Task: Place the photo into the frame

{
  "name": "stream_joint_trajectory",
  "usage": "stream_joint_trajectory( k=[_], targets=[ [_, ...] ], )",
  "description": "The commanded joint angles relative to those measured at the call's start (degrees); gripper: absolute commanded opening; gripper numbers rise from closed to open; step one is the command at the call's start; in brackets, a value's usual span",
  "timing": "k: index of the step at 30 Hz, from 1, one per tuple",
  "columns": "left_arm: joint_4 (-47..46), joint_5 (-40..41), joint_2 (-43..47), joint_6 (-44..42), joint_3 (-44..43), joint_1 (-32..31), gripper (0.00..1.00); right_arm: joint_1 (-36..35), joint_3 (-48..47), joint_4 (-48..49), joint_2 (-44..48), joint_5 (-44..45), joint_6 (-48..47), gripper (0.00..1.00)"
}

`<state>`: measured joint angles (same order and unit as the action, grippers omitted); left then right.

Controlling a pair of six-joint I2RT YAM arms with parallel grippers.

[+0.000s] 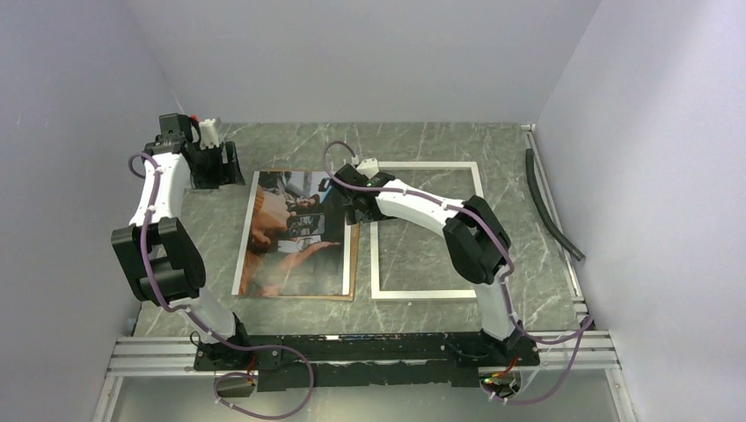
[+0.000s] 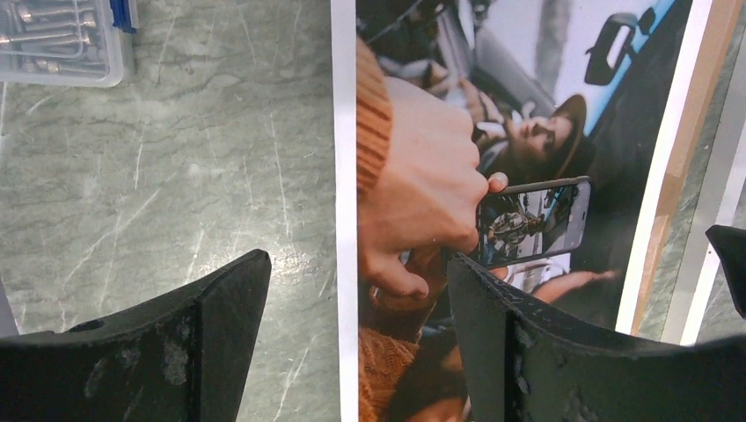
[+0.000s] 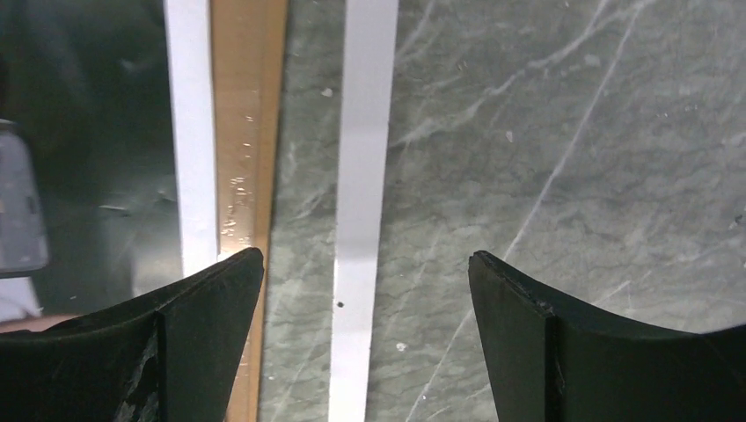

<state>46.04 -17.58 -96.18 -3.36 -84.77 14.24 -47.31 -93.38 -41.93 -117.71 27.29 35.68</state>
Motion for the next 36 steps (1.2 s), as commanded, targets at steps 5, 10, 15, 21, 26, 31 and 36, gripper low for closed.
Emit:
stream_joint_trajectory(
  k=[5,10,15,21,26,31,36],
  targets=[
    [2.01,-0.11,3.0,0.59,-1.63,0.42,0.78,-0.66,-0.68,-1.42,-2.08,2.06,1.97,0.87],
    [2.27,0.19,3.87,0.66,-1.5,0.48,0.78,-0.67,0.52,0.83,-3.86,1.23,2.36,0.84],
    [3.05,0.45,4.66,0.68,-1.79,0.43,0.77,-0.68,1.69,2.91,-5.07,0.35,2.95,0.77],
    [4.68,1.07,5.6,0.61,-2.72,0.43,0.77,-0.41,4.09,6.42,-6.13,-2.12,3.51,0.6],
    [5.93,1.13,6.81,0.43,-3.63,0.39,0.76,0.06,5.81,8.59,-6.28,-3.6,4.93,0.54],
    [6.89,0.38,7.67,0.46,-4.26,0.35,0.86,0.71,8.2,11.28,-4.99,-5.81,6.29,0.41],
    [6.79,-0.52,8.62,0.8,-3.03,0.35,0.93,0.74,5.84,10.47,-3.47,-7.17,5.83,0.12]
  ],
)
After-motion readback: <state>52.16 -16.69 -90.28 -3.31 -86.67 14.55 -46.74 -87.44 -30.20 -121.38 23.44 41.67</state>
